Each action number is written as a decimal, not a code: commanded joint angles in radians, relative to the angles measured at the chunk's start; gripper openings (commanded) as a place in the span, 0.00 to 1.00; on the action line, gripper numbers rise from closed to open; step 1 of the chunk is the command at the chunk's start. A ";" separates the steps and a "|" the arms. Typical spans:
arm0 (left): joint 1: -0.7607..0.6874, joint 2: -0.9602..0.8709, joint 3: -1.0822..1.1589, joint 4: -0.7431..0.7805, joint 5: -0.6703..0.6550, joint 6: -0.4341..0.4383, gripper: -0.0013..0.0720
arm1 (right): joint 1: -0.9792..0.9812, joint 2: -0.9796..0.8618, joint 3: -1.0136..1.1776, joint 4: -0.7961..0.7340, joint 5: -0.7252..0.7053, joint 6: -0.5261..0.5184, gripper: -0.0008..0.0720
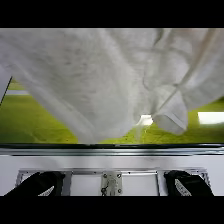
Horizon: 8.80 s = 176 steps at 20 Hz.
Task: Fold the clothes and pants, and hang the long-sleeved shirts on hangers.
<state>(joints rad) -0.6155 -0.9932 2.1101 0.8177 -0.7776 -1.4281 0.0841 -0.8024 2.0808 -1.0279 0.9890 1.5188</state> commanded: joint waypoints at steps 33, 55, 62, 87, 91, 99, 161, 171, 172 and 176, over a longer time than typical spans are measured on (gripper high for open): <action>0.786 -0.450 -0.984 0.243 -0.418 -0.042 1.00 | -0.103 -0.476 -0.617 -0.248 0.291 -0.137 1.00; 0.491 -0.410 -1.363 0.122 -0.239 0.019 0.05 | -0.710 -0.153 -1.619 -0.223 0.154 0.214 1.00; 0.491 -0.410 -1.363 0.122 -0.240 0.018 0.05 | -0.545 -0.244 -1.619 -0.161 0.002 0.210 1.00; -0.227 -0.553 -0.679 -0.310 -0.239 0.112 0.86 | -0.502 -0.243 -0.718 -0.244 0.236 0.019 0.82; -0.001 -0.553 -0.679 -0.136 -0.274 0.074 0.86 | -0.504 -0.076 -0.862 -0.396 0.251 0.052 0.82; 0.521 -0.623 -0.680 0.279 -0.145 -0.135 0.86 | -0.502 0.204 -1.262 -0.362 0.254 0.057 0.82; 0.933 -0.996 -0.474 0.269 -0.690 0.528 0.95 | -0.492 0.177 -1.336 -0.198 0.314 0.082 0.82; 0.891 -0.893 -0.357 0.262 -0.708 0.523 0.05 | -0.492 0.027 -1.247 -0.081 0.161 0.080 0.82; 0.891 -0.877 -0.341 0.262 -0.707 0.523 0.05 | -0.488 -0.031 -1.210 -0.072 0.121 0.069 0.82; 0.890 -0.849 -0.336 0.262 -0.686 0.519 0.05 | -0.385 -0.342 -1.041 -0.068 -0.040 -0.006 0.82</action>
<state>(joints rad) 0.2756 -1.8645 1.7588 1.0794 -1.4780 -0.9070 -0.3599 -0.9565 0.9375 -1.1137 1.0794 1.5646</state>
